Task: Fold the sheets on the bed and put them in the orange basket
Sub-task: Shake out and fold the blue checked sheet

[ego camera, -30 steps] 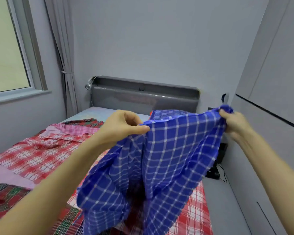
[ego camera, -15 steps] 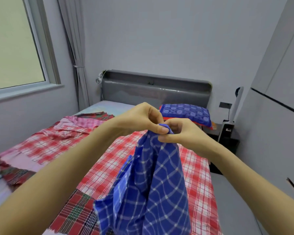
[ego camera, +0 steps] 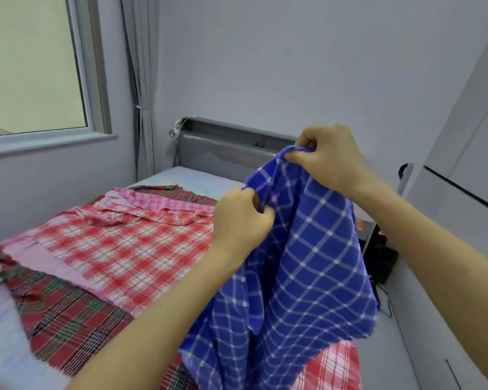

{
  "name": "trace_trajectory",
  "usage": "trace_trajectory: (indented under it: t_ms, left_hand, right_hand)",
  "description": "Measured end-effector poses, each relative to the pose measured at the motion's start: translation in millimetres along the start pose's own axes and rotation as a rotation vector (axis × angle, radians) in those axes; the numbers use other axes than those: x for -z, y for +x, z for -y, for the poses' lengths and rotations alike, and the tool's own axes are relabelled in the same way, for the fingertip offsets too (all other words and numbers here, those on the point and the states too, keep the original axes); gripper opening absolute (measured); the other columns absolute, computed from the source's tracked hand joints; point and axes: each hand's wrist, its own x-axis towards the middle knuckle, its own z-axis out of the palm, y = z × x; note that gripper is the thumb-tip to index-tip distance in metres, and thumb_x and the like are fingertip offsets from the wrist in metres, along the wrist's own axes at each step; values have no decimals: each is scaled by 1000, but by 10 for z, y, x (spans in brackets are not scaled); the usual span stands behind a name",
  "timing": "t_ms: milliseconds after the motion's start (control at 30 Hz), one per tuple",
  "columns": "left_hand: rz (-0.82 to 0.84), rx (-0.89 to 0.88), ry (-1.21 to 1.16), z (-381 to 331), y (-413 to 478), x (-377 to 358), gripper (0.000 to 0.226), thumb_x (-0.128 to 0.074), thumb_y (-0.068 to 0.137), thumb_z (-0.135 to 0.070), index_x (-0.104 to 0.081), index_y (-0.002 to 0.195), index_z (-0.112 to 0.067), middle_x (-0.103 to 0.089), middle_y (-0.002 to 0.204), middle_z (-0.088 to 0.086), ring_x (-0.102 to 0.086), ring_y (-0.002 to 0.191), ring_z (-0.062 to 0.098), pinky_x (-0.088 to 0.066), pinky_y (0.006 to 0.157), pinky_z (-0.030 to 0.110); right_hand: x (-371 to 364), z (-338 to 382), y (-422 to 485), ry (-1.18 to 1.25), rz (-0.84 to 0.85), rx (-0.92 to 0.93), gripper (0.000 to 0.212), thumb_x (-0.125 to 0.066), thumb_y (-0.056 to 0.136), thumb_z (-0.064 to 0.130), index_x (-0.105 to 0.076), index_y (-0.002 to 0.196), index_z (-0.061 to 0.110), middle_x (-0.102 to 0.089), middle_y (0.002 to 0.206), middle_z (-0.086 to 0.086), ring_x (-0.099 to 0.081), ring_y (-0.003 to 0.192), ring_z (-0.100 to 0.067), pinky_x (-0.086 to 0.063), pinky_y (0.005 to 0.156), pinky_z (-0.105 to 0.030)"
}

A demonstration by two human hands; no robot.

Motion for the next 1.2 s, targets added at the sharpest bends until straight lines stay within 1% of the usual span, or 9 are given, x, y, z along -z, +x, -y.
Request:
trace_trajectory:
  t_ms: [200, 267, 467, 700, 767, 867, 1000, 1100, 1200]
  left_hand:
    - [-308, -180, 18, -211, 676, 165, 25, -55, 76, -24, -44, 56, -14, -45, 58, 4, -44, 48, 26, -26, 51, 27]
    - [-228, -193, 49, -176, 721, 232, 29, -58, 73, -19, -38, 52, -16, -43, 55, 3, -42, 48, 24, -21, 47, 26]
    - [-14, 64, 132, 541, 720, 281, 28, -40, 50, -24, -56, 55, -2, -52, 53, 13, -46, 57, 32, -26, 48, 32]
    - [152, 81, 302, 1178, 833, 430, 16, -44, 48, -17, -29, 43, -12, -32, 46, 17, -35, 52, 37, -15, 44, 30]
    - [229, 69, 323, 1287, 785, 404, 5, -41, 45, -16, -40, 44, -11, -38, 47, 16, -35, 53, 32, -22, 47, 30]
    - [310, 88, 210, 1392, 727, 380, 30, -39, 45, -19, -65, 56, -9, -60, 56, 16, -51, 57, 31, -32, 50, 28]
    - [322, 70, 126, 1423, 561, 582, 27, -53, 56, -23, -72, 69, -9, -67, 65, 9, -58, 64, 25, -37, 55, 26]
    - [366, 26, 73, 1373, 449, 826, 8, -69, 76, -7, -75, 80, -6, -66, 71, 5, -57, 69, 18, -39, 58, 20]
    - [370, -46, 38, 1284, 291, 1037, 13, -64, 82, 2, -74, 88, -3, -68, 81, 7, -59, 76, 23, -46, 68, 27]
  right_hand:
    - [-82, 239, 299, -60, 49, 97, 27, -67, 84, 19, -60, 67, -1, -51, 57, 0, -42, 56, -11, -31, 51, -18]
    - [-28, 197, 366, -36, 11, 54, 30, -67, 83, 18, -60, 67, -6, -56, 59, -9, -44, 56, -15, -32, 52, -20]
    - [232, -97, 410, -57, -102, -117, 23, -66, 85, 20, -62, 67, 6, -54, 61, 3, -49, 60, -14, -35, 55, -25]
    - [279, -477, 150, -106, -133, -275, 27, -65, 86, 23, -61, 66, 7, -55, 61, 0, -50, 62, -19, -35, 57, -29]
    - [228, -481, 8, -88, -130, -269, 26, -64, 87, 23, -60, 64, 11, -55, 60, 2, -48, 58, -12, -35, 54, -28]
    - [229, -443, -111, -22, -158, -230, 22, -64, 88, 22, -63, 69, 11, -57, 63, 4, -49, 60, -7, -36, 56, -22]
    - [384, -395, -438, 104, 16, -224, 16, -66, 87, 20, -66, 76, 9, -64, 70, -2, -55, 63, -10, -43, 59, -21]
    - [563, -405, -719, 219, 228, -306, 11, -69, 84, 19, -66, 76, 11, -68, 66, 4, -62, 62, -6, -47, 54, -12]
    - [674, -445, -934, 273, 435, -391, 15, -70, 82, 24, -67, 84, 9, -73, 80, 0, -70, 73, -16, -56, 62, -23]
